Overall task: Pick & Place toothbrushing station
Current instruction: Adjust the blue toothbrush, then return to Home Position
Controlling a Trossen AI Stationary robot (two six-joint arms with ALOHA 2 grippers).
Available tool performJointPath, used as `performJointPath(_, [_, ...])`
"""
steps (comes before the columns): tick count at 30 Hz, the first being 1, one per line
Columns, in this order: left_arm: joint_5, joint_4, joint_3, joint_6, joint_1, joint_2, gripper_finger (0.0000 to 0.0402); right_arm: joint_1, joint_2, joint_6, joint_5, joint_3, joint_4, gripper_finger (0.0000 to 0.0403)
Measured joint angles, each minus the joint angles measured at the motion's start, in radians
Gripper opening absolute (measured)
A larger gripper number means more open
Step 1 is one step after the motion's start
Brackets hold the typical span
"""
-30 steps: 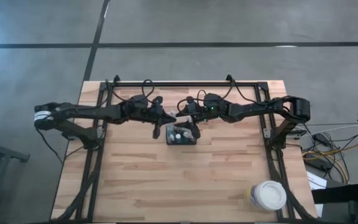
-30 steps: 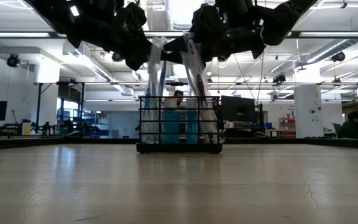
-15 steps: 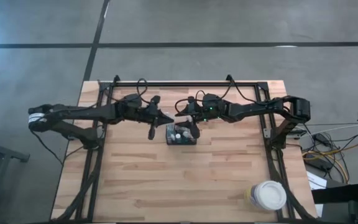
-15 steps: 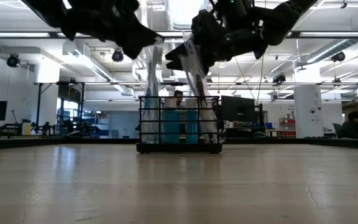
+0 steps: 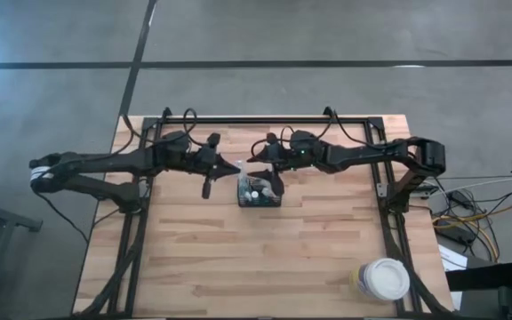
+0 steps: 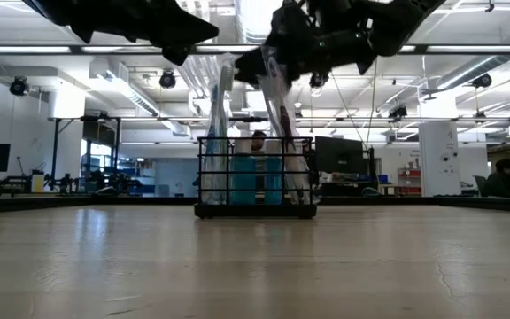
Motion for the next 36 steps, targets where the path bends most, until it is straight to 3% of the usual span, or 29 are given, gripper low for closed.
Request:
performJointPath(7, [0.023, 0.024, -0.035, 0.049, -0.015, -0.039, 0.0004, 0.001, 0.015, -0.06, 0.0, 0.116, -0.049, 0.0203])
performJointPath(21, [0.059, 0.092, -0.13, 0.04, -0.029, -0.231, 0.0007, 0.0, 0.21, -0.119, -0.032, 0.322, -0.266, 0.0203])
performJointPath(26, [0.06, 0.087, -0.163, 0.04, -0.029, -0.275, 0.0003, 0.0, 0.19, -0.116, -0.035, 0.322, -0.277, 0.0203])
performJointPath(36, [0.058, 0.078, -0.164, 0.034, -0.028, -0.29, 0.0023, 0.0, 0.021, -0.114, -0.035, 0.323, -0.368, 0.0203])
